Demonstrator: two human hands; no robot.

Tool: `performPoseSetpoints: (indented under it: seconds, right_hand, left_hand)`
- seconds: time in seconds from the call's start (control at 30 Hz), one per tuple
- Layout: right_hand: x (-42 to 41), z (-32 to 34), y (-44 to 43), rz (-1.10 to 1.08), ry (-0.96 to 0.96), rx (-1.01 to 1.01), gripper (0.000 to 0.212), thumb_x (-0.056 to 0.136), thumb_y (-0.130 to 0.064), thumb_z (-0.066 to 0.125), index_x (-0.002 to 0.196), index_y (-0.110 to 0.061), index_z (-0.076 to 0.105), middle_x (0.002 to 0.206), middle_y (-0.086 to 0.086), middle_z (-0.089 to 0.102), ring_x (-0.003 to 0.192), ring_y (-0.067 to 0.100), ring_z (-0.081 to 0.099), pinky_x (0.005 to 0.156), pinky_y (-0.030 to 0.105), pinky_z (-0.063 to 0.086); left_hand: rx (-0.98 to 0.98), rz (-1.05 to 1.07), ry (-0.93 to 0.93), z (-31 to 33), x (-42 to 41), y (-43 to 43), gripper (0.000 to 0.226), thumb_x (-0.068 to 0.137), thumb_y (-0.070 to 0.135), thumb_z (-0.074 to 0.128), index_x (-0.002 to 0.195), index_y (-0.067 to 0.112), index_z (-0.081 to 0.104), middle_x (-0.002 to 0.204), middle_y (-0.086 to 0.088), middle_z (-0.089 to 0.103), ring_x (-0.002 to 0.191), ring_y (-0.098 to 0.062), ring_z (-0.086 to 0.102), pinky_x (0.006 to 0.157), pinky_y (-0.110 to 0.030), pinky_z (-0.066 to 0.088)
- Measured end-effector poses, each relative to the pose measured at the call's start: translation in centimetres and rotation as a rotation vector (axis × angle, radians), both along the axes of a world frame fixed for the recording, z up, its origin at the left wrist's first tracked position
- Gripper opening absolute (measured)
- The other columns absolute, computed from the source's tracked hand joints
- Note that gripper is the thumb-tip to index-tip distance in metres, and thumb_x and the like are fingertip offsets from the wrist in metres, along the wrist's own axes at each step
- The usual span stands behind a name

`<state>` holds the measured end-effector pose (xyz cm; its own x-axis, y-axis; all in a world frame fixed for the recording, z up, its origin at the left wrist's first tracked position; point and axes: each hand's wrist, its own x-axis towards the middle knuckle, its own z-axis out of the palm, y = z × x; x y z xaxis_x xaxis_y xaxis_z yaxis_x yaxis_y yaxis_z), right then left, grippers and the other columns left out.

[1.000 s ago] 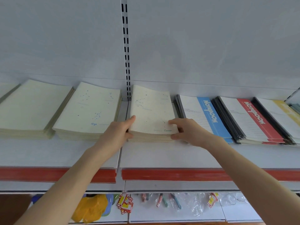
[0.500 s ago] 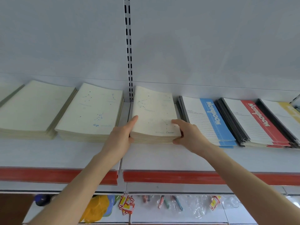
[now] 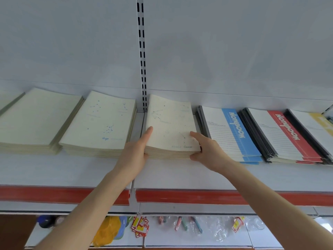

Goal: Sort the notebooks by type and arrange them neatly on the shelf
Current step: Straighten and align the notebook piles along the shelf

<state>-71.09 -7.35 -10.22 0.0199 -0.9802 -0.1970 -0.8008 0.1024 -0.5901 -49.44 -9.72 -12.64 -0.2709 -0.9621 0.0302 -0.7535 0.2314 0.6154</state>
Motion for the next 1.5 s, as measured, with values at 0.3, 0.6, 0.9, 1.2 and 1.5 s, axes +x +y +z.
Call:
performPoseSetpoints:
  seconds: [0.3,0.6,0.9,1.2,1.5]
  right_hand:
    - [-1.1,0.8,-0.7,0.035,-0.134,0.113,0.087,0.078,-0.030,0.073,0.146,-0.028,0.019,0.138,-0.003,0.040,0.123,0.018,0.046,0.098,0.033,0.042]
    - [0.5,0.0,-7.7,-0.236,-0.250,-0.005,0.049,0.096,-0.029,0.043,0.140,-0.012,0.031,0.133,0.004,0.048,0.121,0.025,0.047,0.090,0.029,0.038]
    - [1.0,-1.7,-9.1,-0.326,-0.294,-0.019,0.048,0.096,-0.024,0.039,0.141,-0.013,0.027,0.129,0.004,0.051,0.107,0.024,0.052,0.082,0.029,0.040]
    - [0.3,-0.9,-10.2,-0.316,-0.329,0.009,0.057,0.091,-0.034,0.045,0.143,-0.018,0.026,0.138,-0.001,0.045,0.123,0.024,0.047,0.104,0.041,0.039]
    - [0.5,-0.7,-12.1,-0.332,-0.405,0.013,0.054,0.089,-0.032,0.057,0.135,-0.015,0.034,0.117,-0.003,0.052,0.107,0.018,0.053,0.090,0.031,0.045]
  left_hand:
    - [0.210,-0.142,0.079,2.2,1.2,-0.5,0.084,0.082,0.041,0.064,0.147,0.035,0.011,0.150,0.012,0.027,0.134,-0.011,0.034,0.108,-0.028,0.030]
    - [0.185,0.069,0.226,3.1,-2.9,-7.3,0.044,0.100,0.022,0.034,0.142,0.011,0.029,0.135,-0.006,0.046,0.122,-0.024,0.046,0.099,-0.034,0.036]
    - [0.266,0.085,0.288,0.8,-2.8,-8.5,0.052,0.099,0.029,0.029,0.148,0.019,0.014,0.134,-0.006,0.047,0.117,-0.022,0.050,0.099,-0.039,0.041]
    - [0.275,0.032,0.255,2.1,-3.0,-9.1,0.062,0.100,0.034,0.030,0.150,0.021,-0.005,0.152,0.002,0.023,0.135,-0.016,0.032,0.106,-0.030,0.027]
    - [0.297,0.035,0.296,1.4,-3.5,-11.4,0.073,0.091,0.029,0.046,0.147,0.037,0.000,0.152,0.002,0.026,0.118,-0.018,0.048,0.100,-0.034,0.039]
